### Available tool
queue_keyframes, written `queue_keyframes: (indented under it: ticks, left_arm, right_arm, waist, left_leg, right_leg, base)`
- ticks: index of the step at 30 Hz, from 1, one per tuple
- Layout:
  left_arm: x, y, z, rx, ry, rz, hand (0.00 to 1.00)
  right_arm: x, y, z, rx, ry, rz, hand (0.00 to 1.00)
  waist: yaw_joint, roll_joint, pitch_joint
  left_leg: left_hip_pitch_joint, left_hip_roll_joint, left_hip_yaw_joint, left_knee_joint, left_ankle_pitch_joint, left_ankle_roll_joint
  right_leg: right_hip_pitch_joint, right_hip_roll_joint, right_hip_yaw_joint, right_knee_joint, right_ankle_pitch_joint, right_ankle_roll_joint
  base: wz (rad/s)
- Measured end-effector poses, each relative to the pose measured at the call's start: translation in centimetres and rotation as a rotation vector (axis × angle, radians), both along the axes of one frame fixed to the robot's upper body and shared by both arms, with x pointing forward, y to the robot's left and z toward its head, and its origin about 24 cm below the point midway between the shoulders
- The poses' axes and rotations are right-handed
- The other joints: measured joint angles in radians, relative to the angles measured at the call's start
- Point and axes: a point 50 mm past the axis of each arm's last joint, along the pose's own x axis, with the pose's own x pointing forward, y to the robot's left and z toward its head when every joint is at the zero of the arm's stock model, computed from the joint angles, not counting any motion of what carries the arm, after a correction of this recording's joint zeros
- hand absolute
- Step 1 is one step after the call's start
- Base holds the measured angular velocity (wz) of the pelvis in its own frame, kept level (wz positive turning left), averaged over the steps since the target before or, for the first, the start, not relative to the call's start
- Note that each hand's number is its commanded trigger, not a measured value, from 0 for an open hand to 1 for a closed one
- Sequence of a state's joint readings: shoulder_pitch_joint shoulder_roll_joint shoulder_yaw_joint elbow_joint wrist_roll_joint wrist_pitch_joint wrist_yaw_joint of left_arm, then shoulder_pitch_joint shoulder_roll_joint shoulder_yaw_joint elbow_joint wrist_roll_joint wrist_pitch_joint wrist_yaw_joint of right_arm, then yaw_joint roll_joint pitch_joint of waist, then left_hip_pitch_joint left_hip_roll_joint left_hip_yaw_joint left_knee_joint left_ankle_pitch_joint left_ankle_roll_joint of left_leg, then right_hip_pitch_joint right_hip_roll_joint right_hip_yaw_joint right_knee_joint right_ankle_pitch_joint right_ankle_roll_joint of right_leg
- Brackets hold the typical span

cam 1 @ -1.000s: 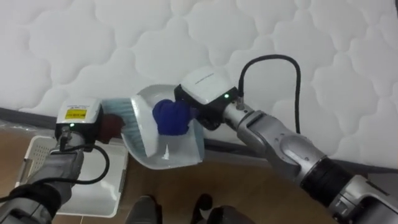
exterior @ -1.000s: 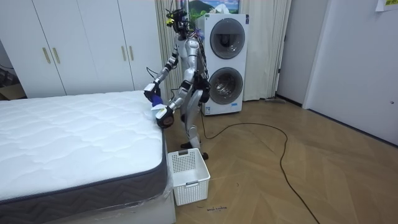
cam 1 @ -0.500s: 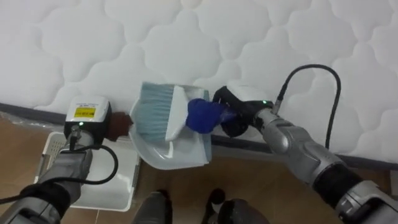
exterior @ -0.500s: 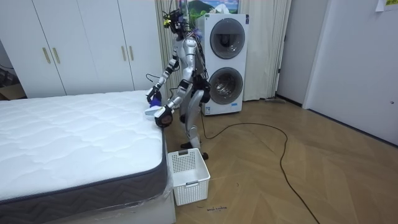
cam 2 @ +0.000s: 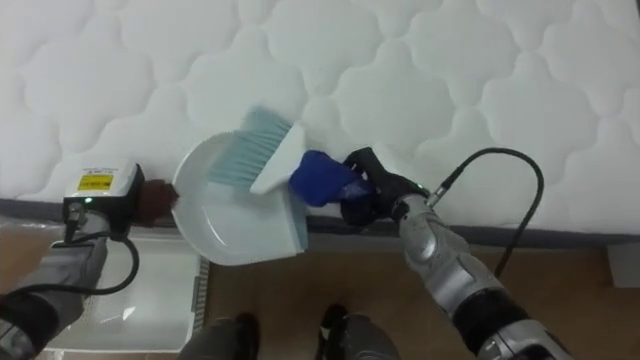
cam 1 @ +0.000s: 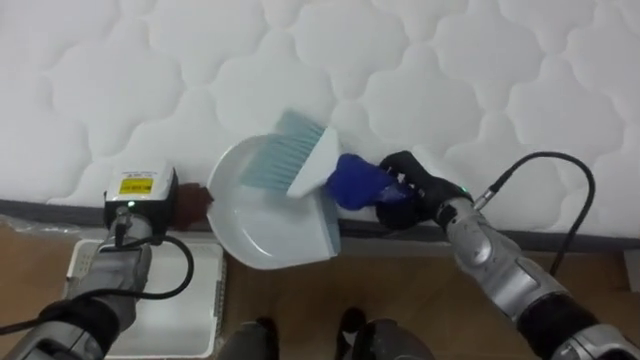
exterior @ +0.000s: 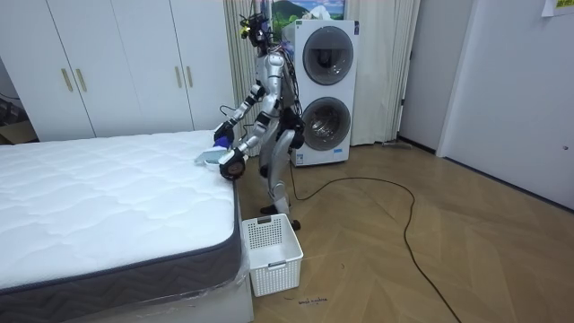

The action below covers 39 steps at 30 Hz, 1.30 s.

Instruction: Clean bed

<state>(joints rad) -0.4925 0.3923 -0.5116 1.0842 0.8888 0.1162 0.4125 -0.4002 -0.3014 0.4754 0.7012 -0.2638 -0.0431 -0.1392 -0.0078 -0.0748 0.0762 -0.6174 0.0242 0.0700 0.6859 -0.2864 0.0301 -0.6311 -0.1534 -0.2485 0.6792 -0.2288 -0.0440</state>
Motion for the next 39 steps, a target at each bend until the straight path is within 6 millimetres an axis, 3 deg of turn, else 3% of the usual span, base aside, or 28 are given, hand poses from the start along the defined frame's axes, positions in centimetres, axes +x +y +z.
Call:
queue_keyframes:
  ticks: [6, 23, 24, 25, 26, 27, 39]
  left_arm:
    - [0.0, -0.2, -0.1, 0.016, 0.003, 0.002, 1.0]
    - [-0.2, -0.1, -0.4, 0.011, 0.024, 0.031, 1.0]
    - [-0.2, 0.0, -0.4, 0.01, 0.029, 0.033, 1.0]
    - [-0.2, 0.0, -0.4, 0.009, 0.03, 0.035, 1.0]
    - [-0.2, 0.0, -0.4, 0.006, 0.031, 0.039, 1.0]
    - [-0.2, 0.1, -0.4, 0.002, 0.032, 0.043, 1.0]
    - [-0.1, 0.0, -0.3, -0.027, 0.026, 0.038, 1.0]
  right_arm:
    - [0.3, -0.9, 0.5, 0.053, -0.034, -0.082, 1.0]
    - [0.1, -2.3, 0.4, 0.177, -0.069, -0.253, 1.0]
    - [-0.1, -2.4, 0.3, 0.182, -0.066, -0.264, 0.76]
    - [-0.2, -2.4, 0.2, 0.186, -0.064, -0.269, 0.45]
    - [-0.3, -2.5, 0.1, 0.191, -0.061, -0.278, 0.04]
    - [-0.3, -2.6, -0.1, 0.188, -0.054, -0.285, 0.0]
    - [-1.2, -3.9, -1.0, 0.256, -0.032, -0.411, 0.0]
  waist:
    - [-0.014, 0.008, -0.0049]
    - [-0.019, 0.009, -0.0049]
    - [-0.019, 0.009, -0.0049]
    - [-0.019, 0.009, -0.0048]
    - [-0.019, 0.009, -0.0048]
    - [-0.019, 0.009, -0.0048]
    - [-0.023, 0.008, -0.0048]
  left_leg:
    - [0.006, -0.002, 0.01, -0.01, 0.004, 0.007]
    - [0.018, -0.001, 0.019, -0.021, 0.005, 0.006]
    - [0.019, -0.001, 0.021, -0.023, 0.005, 0.006]
    - [0.019, -0.001, 0.022, -0.024, 0.005, 0.006]
    - [0.02, -0.001, 0.024, -0.025, 0.005, 0.007]
    - [0.02, -0.001, 0.026, -0.026, 0.004, 0.007]
    - [0.023, 0.006, 0.024, -0.029, 0.003, 0.008]
  right_leg:
    - [0.0, -0.002, 0.004, -0.002, 0.003, 0.005]
    - [0.004, -0.001, 0.015, -0.003, 0.003, 0.005]
    - [0.003, 0.0, 0.017, -0.004, 0.003, 0.005]
    - [0.002, 0.0, 0.018, -0.004, 0.003, 0.005]
    - [0.0, 0.0, 0.021, -0.004, 0.003, 0.005]
    - [0.0, 0.002, 0.023, -0.005, 0.003, 0.006]
    - [0.016, 0.016, 0.024, -0.026, 0.01, 0.014]
  base:
    - [-0.01]
    - [0.0]
    - [-0.03]
    - [-0.05]
    - [-0.05]
    - [-0.04]
    - [0.01]
